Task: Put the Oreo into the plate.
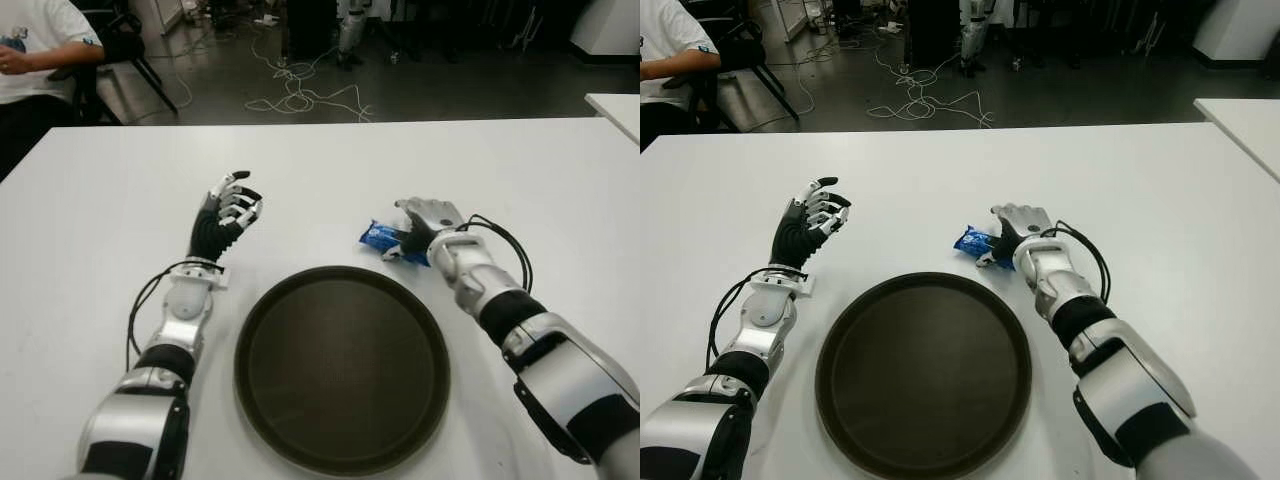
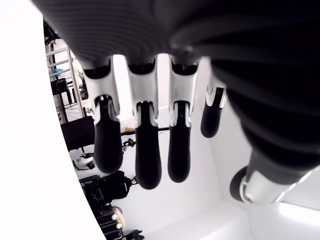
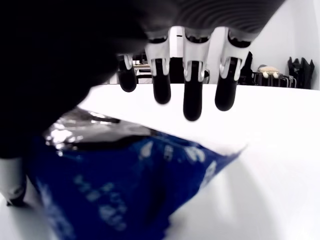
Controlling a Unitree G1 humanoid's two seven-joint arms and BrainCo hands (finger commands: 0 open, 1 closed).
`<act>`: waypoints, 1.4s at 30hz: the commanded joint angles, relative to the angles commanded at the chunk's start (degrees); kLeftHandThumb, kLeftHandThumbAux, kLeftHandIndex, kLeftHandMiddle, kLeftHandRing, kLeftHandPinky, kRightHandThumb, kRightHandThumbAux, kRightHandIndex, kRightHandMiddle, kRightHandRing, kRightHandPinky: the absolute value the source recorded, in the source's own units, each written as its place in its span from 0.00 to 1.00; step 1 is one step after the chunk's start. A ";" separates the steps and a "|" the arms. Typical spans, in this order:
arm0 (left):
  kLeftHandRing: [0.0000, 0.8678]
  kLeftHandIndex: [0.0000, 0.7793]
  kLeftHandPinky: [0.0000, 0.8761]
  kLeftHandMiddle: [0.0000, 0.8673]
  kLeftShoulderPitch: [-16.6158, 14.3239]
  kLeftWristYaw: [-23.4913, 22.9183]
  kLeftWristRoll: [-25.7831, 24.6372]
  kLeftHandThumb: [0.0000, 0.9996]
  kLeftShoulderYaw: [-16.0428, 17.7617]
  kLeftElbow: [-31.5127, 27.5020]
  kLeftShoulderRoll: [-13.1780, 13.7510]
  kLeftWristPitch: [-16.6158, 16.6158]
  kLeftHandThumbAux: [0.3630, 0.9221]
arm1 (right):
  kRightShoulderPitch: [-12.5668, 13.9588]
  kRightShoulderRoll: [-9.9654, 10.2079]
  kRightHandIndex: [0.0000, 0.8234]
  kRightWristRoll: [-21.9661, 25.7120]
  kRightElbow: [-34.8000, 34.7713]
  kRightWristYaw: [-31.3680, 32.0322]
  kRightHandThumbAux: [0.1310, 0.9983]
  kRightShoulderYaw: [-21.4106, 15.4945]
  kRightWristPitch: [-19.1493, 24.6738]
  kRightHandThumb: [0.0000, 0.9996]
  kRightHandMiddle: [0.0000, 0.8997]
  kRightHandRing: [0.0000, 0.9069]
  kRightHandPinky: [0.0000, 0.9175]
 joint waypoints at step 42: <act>0.55 0.28 0.61 0.46 0.18 2.47 1.00 0.41 -0.85 -0.75 -0.42 -0.96 0.48 | -1.62 -2.86 0.42 3.33 -4.17 7.56 0.69 -2.22 2.11 0.01 0.32 0.33 0.40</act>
